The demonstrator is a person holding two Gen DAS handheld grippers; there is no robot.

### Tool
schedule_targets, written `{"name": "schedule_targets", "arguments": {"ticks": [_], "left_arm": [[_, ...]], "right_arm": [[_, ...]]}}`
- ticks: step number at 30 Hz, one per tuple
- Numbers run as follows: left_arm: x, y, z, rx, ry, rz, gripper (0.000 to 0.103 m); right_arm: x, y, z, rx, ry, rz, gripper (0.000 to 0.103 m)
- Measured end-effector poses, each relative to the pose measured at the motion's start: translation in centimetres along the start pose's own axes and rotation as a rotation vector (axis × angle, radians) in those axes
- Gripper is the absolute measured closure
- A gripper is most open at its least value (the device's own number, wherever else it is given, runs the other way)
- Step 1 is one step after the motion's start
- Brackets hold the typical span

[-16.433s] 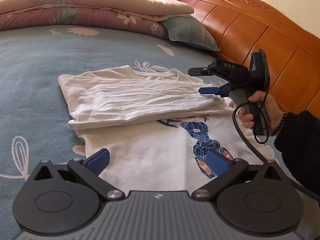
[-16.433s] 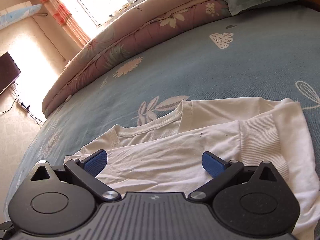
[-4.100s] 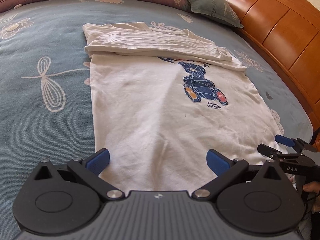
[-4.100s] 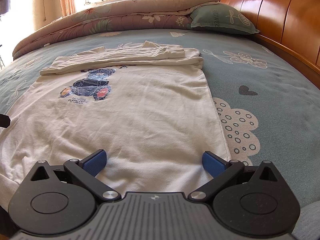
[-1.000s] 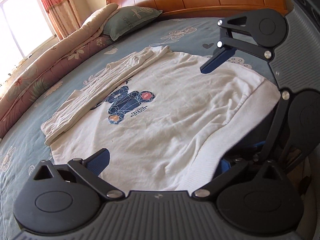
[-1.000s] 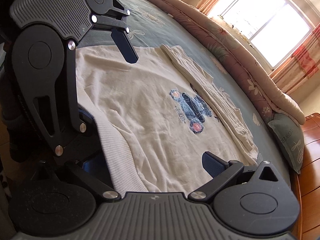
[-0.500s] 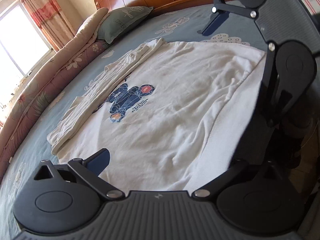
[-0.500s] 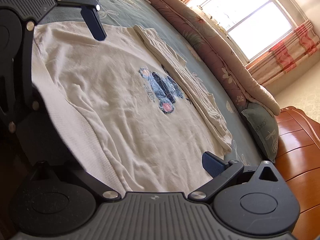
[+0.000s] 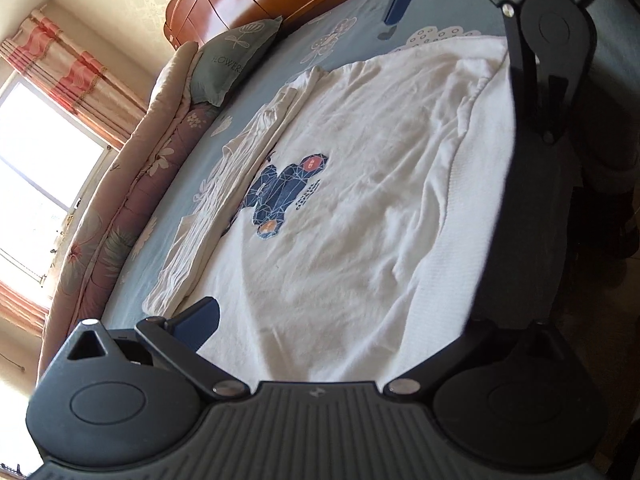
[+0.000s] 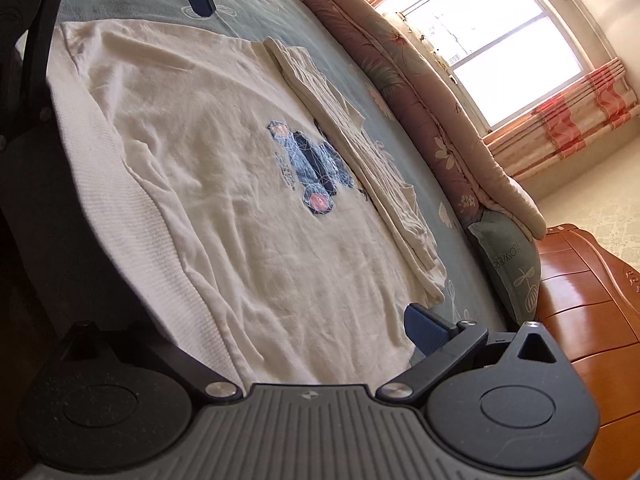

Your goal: Fold clothes

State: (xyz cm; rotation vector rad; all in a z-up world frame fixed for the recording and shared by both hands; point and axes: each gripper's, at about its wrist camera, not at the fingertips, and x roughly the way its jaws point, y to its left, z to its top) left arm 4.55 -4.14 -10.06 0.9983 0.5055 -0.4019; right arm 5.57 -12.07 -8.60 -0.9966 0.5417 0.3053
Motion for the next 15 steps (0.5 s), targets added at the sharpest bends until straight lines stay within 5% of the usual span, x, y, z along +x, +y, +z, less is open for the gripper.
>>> {"name": "schedule_targets", "arguments": {"ticks": [8,15], "left_arm": [[0.7,-1.1,0.7,0.019,-0.005,0.082,0.001],[0.8,-0.1,0.2,-0.041,0.014,0.080,0.000]], "right_arm": [[0.1,1.2,-0.2,-0.053,-0.009,-0.076,0.000],[0.6,1.2,-0.5,-0.076,0.012,-0.148,0.000]]}}
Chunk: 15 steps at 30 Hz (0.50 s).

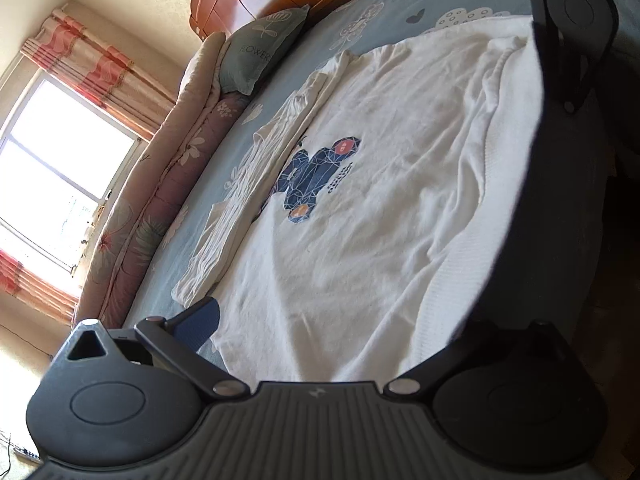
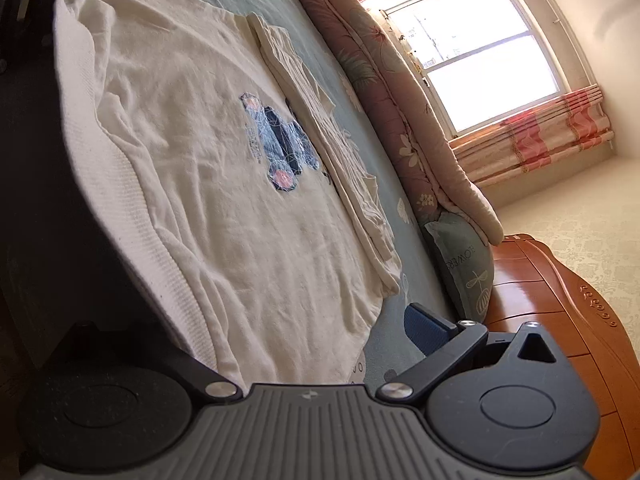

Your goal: Fold clothes

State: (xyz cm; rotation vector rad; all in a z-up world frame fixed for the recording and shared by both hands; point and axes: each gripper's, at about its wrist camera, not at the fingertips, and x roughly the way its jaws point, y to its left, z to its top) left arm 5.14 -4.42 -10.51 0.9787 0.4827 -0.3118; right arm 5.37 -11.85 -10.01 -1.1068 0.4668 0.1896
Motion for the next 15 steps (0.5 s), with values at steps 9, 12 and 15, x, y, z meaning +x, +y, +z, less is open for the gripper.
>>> {"name": "schedule_targets", "arguments": {"ticks": [9,12,15], "left_arm": [[-0.50,-0.10,0.19,-0.103,-0.007,0.133,0.000],[-0.56,-0.62,0.08,-0.089,-0.008,0.157,0.000],[0.25,-0.74,0.29,-0.082,0.022,0.103,0.000]], "right_arm": [[-0.70,0.77,0.28,0.014,-0.060,-0.156,0.000],[-0.69,0.72,0.03,0.037,-0.059,-0.122,0.000],[-0.69,0.63,-0.20,0.056,-0.072,-0.105,0.000]]}}
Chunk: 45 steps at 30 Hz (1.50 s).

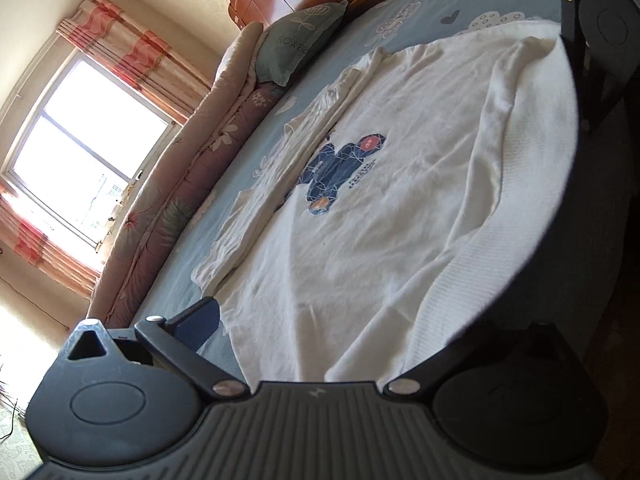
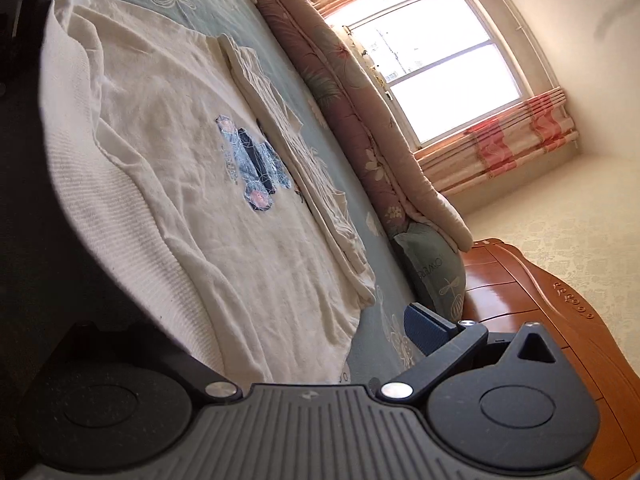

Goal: Fold clothes
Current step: 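Lift the hem with both grippers and fold it over toward the collar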

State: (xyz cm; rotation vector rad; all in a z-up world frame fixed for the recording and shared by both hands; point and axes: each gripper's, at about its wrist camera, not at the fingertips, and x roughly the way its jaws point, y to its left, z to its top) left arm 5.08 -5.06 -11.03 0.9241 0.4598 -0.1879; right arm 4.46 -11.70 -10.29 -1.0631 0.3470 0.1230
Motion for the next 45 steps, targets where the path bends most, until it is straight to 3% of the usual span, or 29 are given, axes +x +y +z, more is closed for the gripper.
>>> {"name": "schedule_targets", "arguments": {"ticks": [6,8,10,15,26,45], "left_arm": [[0.5,1.1,0.3,-0.067,0.016,0.051,0.000],[0.6,1.4,0.3,-0.090,0.022,0.068,0.000],[0.7,1.5,0.1,-0.074,0.022,0.066,0.000],[0.6,2.3,-0.2,-0.084,0.013,0.075,0.000],[2.2,4.6,1.8,-0.038,-0.001,0.130,0.000],[8.3,8.4,4.3,0.014,-0.001,0.144,0.000]], "right_arm": [[0.4,-0.8,0.1,0.066,0.020,-0.090,0.000],[0.3,-0.7,0.2,0.081,0.029,-0.079,0.000],[0.8,-0.3,0.2,0.048,0.034,-0.067,0.000],[1.1,-0.9,0.5,0.097,0.032,-0.151,0.000],[3.6,-2.3,0.9,0.041,-0.014,-0.245,0.000],[9.9,-5.4,3.7,-0.041,-0.042,-0.262,0.000]]}}
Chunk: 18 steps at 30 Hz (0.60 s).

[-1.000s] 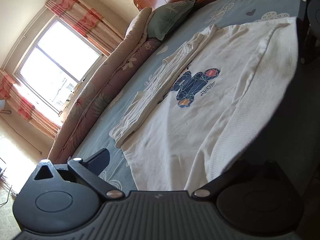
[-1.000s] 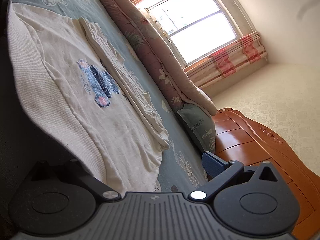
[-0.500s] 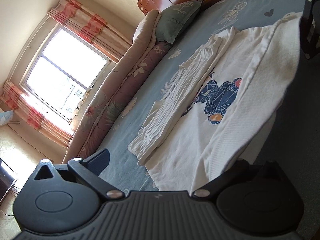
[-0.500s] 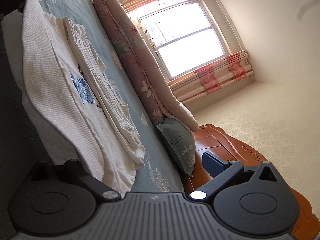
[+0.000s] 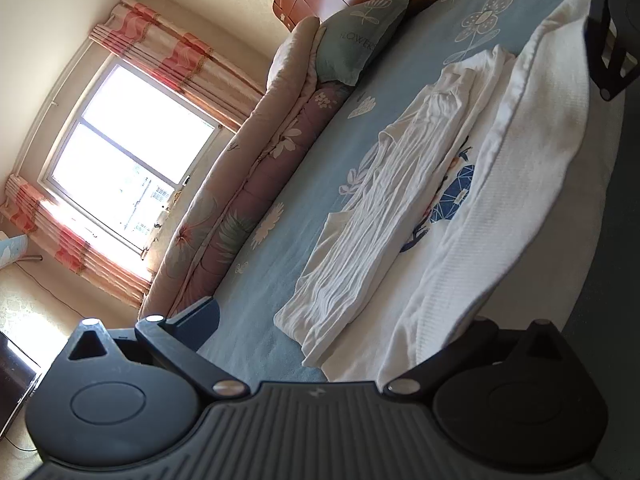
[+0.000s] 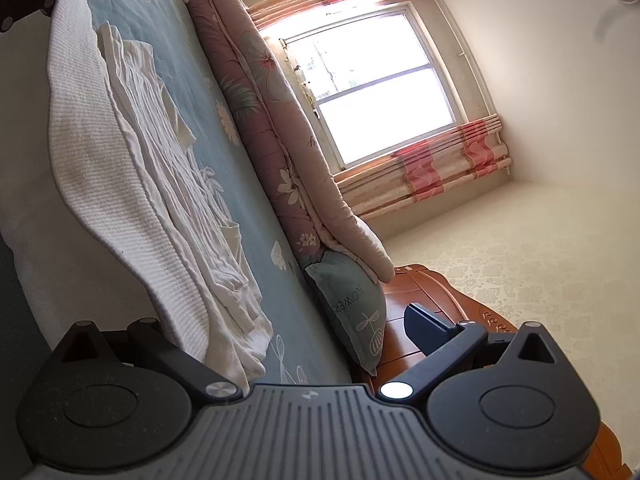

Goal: Fold clothes
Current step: 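Lift the hem with both grippers and fold it over toward the collar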

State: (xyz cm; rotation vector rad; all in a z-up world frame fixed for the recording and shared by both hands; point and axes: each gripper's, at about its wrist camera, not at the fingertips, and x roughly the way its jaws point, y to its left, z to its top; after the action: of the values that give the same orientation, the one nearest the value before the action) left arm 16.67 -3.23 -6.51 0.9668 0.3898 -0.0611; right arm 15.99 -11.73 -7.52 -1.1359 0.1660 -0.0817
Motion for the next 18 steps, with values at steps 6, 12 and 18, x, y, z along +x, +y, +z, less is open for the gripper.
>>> {"name": "schedule_targets", "arguments": {"ticks": [6,12,18], "left_arm": [[3.0,0.4,0.6,0.011,0.008,-0.019,0.000],[6.0,0.8,0.9,0.022,0.011,-0.043,0.000],[8.7,1.4,1.2,0.027,0.010,-0.049,0.000]], "right_arm": [[2.9,0.2,0.3,-0.007,0.015,0.030,0.000],[5.9,0.5,0.7,-0.017,0.030,0.069,0.000],[9.0,0.4,1.3,-0.026,0.030,0.093,0.000]]}}
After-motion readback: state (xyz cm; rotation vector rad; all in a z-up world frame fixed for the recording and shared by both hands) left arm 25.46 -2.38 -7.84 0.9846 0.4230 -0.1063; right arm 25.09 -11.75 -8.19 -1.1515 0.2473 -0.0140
